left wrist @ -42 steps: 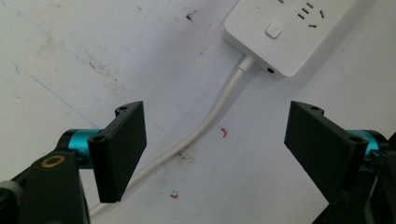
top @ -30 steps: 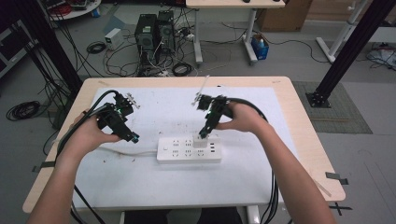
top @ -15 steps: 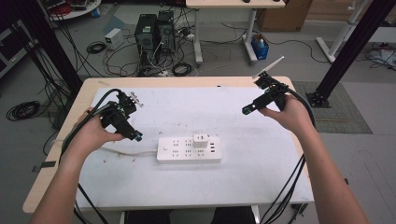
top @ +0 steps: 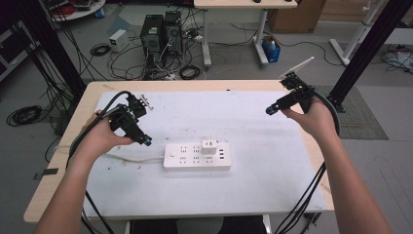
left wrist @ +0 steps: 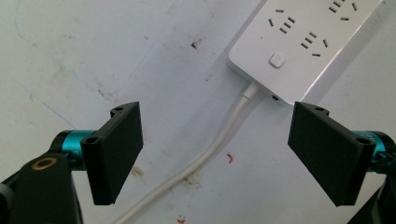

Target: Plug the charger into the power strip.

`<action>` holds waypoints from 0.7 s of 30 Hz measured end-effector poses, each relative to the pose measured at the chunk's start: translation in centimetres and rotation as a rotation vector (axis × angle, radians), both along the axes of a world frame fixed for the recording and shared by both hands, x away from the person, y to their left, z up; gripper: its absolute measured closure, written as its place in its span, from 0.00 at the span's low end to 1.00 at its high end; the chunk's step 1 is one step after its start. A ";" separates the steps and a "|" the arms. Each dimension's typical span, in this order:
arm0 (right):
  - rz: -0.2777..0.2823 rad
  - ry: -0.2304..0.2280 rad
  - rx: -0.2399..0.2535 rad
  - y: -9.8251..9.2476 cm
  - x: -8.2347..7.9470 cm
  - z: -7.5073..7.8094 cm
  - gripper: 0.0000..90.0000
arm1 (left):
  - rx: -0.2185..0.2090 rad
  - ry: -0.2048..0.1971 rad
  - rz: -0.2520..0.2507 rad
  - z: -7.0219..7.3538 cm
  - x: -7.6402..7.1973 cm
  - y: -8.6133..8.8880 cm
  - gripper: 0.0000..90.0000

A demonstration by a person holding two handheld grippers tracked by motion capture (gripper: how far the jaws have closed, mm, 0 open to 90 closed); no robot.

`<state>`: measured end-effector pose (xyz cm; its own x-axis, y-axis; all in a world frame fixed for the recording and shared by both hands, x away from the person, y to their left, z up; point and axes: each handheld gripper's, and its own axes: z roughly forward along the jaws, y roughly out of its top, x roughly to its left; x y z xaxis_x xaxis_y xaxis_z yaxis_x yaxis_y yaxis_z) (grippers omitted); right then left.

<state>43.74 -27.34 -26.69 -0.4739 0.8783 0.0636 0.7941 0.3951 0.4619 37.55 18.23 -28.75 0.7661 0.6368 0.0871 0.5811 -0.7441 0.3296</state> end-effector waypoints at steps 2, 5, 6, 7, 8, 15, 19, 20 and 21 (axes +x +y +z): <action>-0.008 0.012 0.001 -0.3 0.0 -0.1 0.23 | 0.002 0.000 -0.004 0.1 0.0 -0.1 0.20; -0.022 0.030 0.002 -0.8 0.0 -0.2 0.23 | 0.004 0.000 -0.006 0.2 0.0 -0.2 0.20; -0.029 0.034 0.006 -1.0 0.0 -0.1 0.23 | 0.014 0.004 -0.012 0.3 0.0 -0.1 0.20; -0.029 0.034 0.006 -1.0 0.0 -0.1 0.23 | 0.015 0.004 -0.011 0.4 0.0 -0.1 0.20; -0.028 0.043 0.003 -1.0 -0.1 -0.1 0.23 | 0.011 0.004 -0.008 0.5 -0.1 -0.1 0.20; -0.013 0.044 -0.013 -0.8 -0.4 0.1 0.23 | 0.016 0.006 -0.017 0.6 -0.2 -0.1 0.20; -0.010 0.050 -0.023 -0.7 -0.5 0.0 0.23 | 0.001 -0.001 -0.009 0.5 -0.3 -0.1 0.20; -0.010 0.052 -0.025 -0.7 -0.5 0.0 0.23 | 0.001 0.000 -0.011 0.5 -0.3 -0.1 0.20; -0.010 0.052 -0.025 -0.7 -0.5 0.0 0.23 | 0.001 0.000 -0.011 0.5 -0.3 -0.1 0.20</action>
<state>43.28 -28.01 -26.72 -0.4613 0.8848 0.0657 0.8210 0.3976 0.4097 37.24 18.12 -28.28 0.7728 0.6285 0.0877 0.5731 -0.7506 0.3288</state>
